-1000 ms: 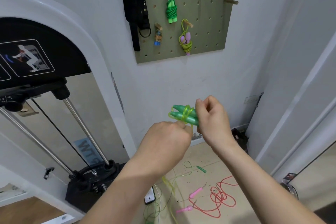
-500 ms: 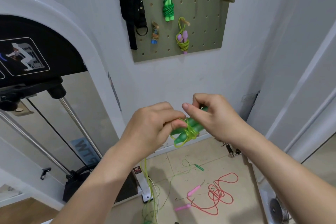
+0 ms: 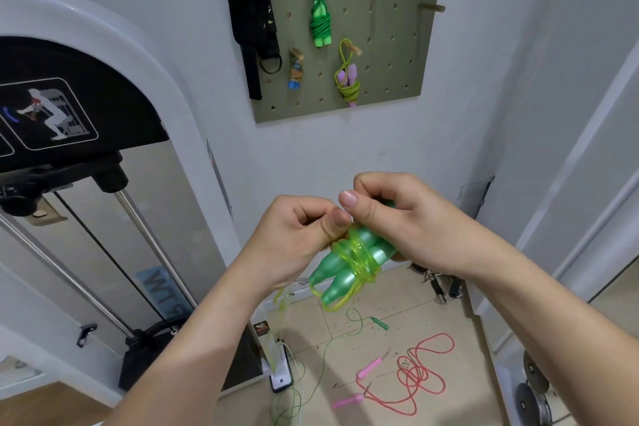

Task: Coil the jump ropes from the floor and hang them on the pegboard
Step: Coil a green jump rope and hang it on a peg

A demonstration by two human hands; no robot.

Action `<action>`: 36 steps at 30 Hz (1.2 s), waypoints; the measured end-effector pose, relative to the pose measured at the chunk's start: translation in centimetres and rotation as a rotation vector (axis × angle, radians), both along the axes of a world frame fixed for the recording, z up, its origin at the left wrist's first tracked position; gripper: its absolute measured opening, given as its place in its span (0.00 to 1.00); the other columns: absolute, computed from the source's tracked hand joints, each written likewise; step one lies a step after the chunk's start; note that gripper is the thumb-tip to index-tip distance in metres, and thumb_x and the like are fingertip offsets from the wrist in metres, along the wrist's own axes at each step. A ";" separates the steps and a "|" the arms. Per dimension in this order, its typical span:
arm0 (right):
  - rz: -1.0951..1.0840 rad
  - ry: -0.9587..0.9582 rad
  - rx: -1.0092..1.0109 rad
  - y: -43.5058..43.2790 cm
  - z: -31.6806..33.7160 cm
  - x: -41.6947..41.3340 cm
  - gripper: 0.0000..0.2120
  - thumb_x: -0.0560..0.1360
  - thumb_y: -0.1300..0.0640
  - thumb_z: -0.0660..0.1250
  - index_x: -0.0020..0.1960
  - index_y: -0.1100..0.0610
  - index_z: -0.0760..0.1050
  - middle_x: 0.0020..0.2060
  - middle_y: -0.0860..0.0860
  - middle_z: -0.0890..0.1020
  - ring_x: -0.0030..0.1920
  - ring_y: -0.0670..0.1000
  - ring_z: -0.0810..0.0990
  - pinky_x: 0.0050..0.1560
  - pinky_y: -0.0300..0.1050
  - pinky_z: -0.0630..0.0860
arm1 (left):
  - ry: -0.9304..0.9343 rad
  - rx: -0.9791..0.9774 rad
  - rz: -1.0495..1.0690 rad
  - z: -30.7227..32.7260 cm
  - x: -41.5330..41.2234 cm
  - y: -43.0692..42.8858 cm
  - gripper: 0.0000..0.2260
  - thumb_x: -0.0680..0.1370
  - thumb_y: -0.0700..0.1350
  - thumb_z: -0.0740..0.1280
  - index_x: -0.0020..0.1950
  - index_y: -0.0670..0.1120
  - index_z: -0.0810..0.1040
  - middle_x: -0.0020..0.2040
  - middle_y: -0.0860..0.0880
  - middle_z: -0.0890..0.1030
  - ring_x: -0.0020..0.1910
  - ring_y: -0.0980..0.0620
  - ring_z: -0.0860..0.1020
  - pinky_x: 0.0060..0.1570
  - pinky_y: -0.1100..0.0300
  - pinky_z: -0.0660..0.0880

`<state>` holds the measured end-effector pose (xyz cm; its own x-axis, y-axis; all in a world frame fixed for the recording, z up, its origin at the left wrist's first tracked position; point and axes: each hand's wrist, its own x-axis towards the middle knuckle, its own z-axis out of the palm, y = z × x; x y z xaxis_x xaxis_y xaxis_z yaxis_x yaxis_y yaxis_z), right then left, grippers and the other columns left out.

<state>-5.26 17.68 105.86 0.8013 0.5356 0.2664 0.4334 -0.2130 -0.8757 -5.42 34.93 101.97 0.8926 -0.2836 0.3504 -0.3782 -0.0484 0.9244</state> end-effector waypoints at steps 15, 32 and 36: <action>-0.569 0.249 0.540 4.9 -5.2 0.9 0.13 0.81 0.53 0.60 0.38 0.54 0.65 0.28 0.55 0.67 0.22 0.50 0.64 0.23 0.37 0.61 | 0.691 -0.594 0.195 -2.7 -1.3 -3.8 0.19 0.76 0.35 0.50 0.27 0.48 0.64 0.23 0.49 0.64 0.17 0.59 0.56 0.20 0.67 0.49; -0.789 -0.248 0.180 4.1 -6.1 3.4 0.14 0.81 0.56 0.58 0.38 0.53 0.61 0.28 0.45 0.67 0.29 0.45 0.67 0.34 0.48 0.63 | -0.209 1.019 0.524 -1.8 -2.6 -2.0 0.11 0.81 0.52 0.54 0.41 0.51 0.67 0.33 0.50 0.76 0.38 0.45 0.76 0.35 0.54 0.65; -0.703 -0.428 -0.093 3.8 -6.7 3.6 0.13 0.81 0.56 0.58 0.40 0.57 0.60 0.30 0.50 0.69 0.32 0.56 0.67 0.34 0.49 0.56 | -0.333 1.293 0.513 -0.5 -2.8 -1.6 0.13 0.82 0.53 0.51 0.44 0.50 0.70 0.41 0.50 0.79 0.43 0.45 0.78 0.37 0.56 0.66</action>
<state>-1.71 21.48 99.16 0.7967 -0.0178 0.6041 0.4643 -0.6218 -0.6307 -8.22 33.28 101.42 0.9213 -0.2361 0.3091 -0.2480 -0.9688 -0.0007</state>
